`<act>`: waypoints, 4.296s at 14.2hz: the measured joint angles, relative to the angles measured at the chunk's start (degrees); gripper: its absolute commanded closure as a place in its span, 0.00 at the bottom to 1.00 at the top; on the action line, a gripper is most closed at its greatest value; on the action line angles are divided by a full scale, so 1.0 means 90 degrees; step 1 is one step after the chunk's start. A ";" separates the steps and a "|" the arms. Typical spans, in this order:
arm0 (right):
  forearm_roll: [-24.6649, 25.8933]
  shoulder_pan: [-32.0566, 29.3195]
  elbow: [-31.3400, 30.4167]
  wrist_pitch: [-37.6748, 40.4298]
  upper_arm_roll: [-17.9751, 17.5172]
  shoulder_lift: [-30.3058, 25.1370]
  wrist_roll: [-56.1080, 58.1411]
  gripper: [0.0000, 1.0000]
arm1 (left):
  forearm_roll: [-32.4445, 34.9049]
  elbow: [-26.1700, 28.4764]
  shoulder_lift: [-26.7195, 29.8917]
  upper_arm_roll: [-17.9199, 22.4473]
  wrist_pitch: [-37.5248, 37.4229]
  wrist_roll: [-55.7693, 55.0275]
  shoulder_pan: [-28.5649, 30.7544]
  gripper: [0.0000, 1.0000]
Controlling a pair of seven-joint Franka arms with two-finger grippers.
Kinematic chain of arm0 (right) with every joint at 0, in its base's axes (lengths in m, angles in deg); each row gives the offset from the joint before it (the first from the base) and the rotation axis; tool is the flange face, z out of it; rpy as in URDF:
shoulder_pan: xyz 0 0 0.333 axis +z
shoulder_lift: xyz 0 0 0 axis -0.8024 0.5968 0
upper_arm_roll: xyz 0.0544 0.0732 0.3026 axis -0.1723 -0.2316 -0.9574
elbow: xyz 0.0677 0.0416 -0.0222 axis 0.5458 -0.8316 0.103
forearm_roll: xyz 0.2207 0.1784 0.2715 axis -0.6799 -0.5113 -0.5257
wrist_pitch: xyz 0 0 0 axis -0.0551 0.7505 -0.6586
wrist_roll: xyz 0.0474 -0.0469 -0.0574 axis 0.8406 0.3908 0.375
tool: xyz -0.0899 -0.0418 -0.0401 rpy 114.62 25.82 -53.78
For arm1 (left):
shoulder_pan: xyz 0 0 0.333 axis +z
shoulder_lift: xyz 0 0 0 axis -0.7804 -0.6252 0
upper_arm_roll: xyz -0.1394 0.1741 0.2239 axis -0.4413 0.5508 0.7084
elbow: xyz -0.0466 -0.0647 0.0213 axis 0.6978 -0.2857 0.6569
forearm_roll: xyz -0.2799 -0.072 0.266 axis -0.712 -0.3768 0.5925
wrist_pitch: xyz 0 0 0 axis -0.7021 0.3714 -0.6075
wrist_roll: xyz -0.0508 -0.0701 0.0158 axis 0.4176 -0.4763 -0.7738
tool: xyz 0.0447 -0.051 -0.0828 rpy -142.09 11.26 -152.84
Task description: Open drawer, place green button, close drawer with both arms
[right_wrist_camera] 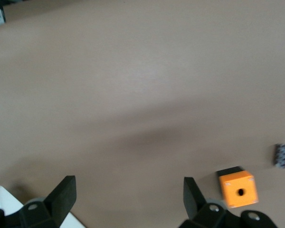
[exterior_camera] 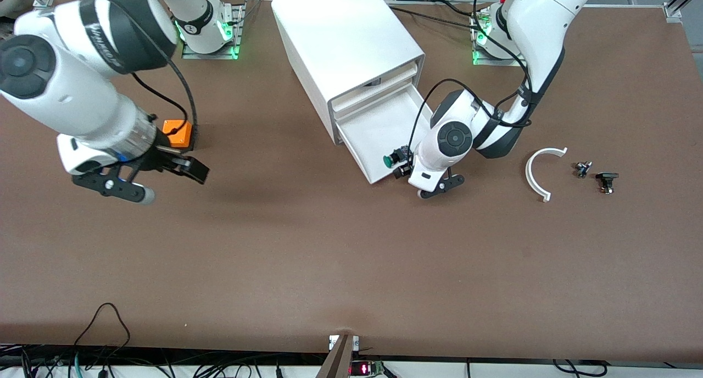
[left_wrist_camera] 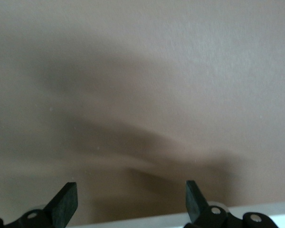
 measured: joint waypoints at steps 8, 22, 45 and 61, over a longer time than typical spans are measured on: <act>-0.0105 -0.0737 -0.1346 -0.0106 0.0161 -0.1189 0.1933 0.00 | -0.0565 0.0076 0.0007 -0.0739 -0.0572 -0.0062 0.0010 0.00; -0.0109 -0.0880 -0.2053 -0.0162 0.0430 -0.1929 0.2675 0.00 | -0.2190 0.0124 -0.0281 -0.0972 -0.1508 0.0810 0.0114 0.00; -0.0110 -0.0873 -0.1931 -0.0178 0.0322 -0.2016 0.2716 0.00 | 0.0887 -0.3151 0.1241 -0.0404 -0.4536 0.5276 0.2629 0.00; -0.0111 -0.0874 -0.1930 -0.0215 0.0322 -0.2016 0.2715 0.00 | -0.0469 -0.0986 0.3681 0.2307 -0.3932 0.6152 0.1095 0.00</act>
